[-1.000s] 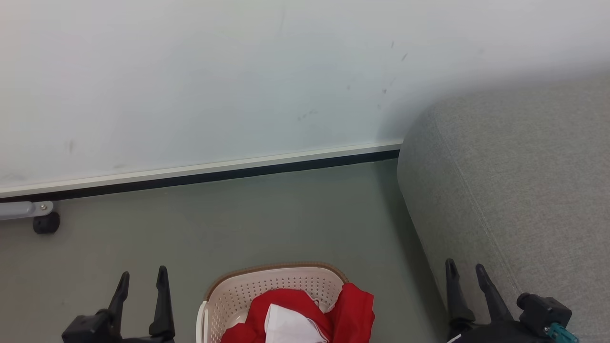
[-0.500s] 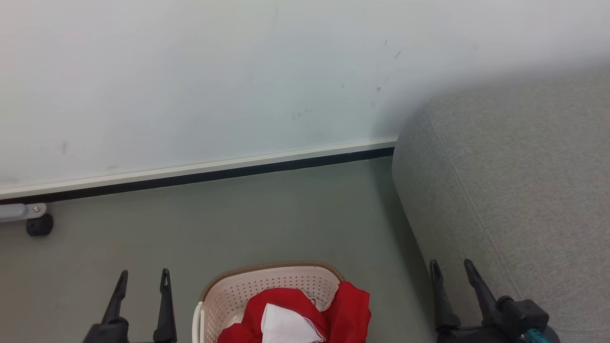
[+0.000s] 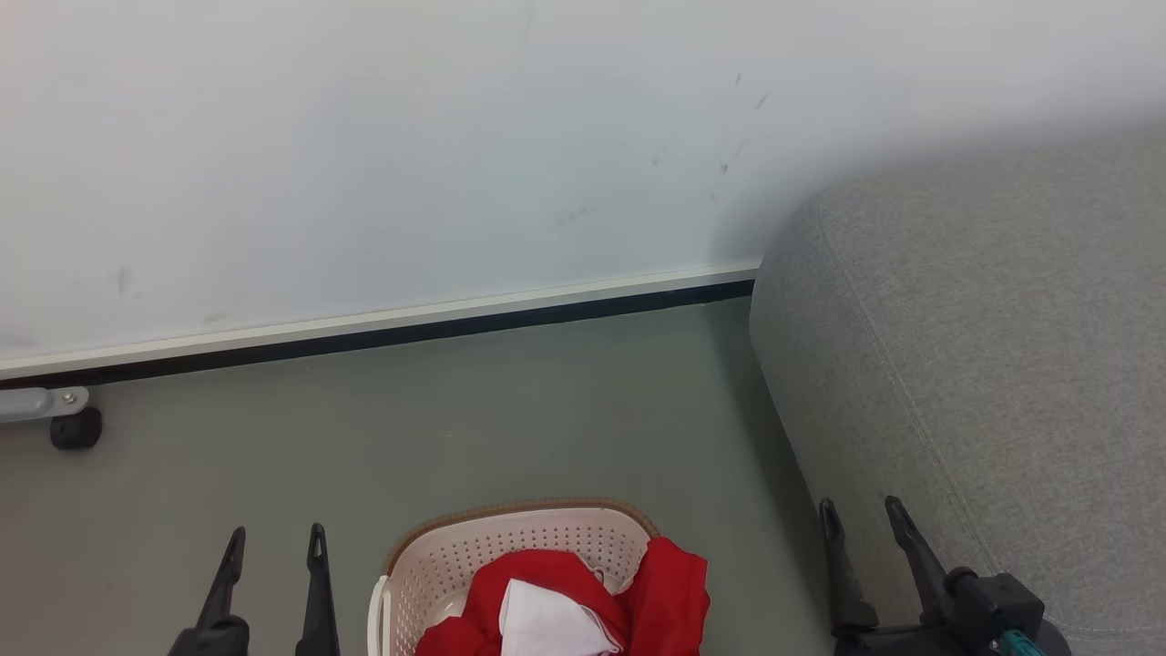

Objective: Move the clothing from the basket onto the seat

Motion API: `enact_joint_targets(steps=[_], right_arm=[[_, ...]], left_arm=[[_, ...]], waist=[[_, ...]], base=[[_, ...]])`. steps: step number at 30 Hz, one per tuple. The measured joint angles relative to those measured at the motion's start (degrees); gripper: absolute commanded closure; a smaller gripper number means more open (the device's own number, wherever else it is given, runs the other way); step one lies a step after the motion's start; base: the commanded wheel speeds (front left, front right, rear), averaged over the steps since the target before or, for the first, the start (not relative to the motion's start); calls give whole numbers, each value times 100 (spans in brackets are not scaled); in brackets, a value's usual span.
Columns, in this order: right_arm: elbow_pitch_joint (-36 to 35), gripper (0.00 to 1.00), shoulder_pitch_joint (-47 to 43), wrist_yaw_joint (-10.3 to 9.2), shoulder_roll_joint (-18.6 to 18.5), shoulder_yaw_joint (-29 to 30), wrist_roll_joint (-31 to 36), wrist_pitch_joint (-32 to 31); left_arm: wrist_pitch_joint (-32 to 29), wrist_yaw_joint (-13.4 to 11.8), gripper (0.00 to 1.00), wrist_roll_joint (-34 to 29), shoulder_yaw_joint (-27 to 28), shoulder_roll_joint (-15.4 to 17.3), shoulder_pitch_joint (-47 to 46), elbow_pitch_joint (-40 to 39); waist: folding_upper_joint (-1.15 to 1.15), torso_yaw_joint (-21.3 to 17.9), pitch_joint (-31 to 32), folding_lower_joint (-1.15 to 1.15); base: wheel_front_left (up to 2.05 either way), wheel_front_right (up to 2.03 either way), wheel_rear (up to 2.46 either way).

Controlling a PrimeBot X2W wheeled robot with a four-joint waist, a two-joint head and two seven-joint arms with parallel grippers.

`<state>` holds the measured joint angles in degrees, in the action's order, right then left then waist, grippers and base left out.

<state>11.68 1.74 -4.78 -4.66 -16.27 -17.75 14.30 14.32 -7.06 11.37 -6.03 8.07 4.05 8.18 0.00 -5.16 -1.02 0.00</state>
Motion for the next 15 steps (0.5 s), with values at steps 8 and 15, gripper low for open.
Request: enact_joint_targets(steps=[8, 15], right_arm=[[19, 0, -2, 25, 2, 31, 14, 0], [21, 0, -7, 54, 7, 53, 22, 0]], left_arm=[[0, 0, 0, -1, 24, -35, 13, 1], [0, 0, 0, -7, 26, -63, 121, -20]], waist=[[0, 0, 3, 0], [0, 9, -6, 0]], base=[[0, 0, 0], [0, 0, 0]])
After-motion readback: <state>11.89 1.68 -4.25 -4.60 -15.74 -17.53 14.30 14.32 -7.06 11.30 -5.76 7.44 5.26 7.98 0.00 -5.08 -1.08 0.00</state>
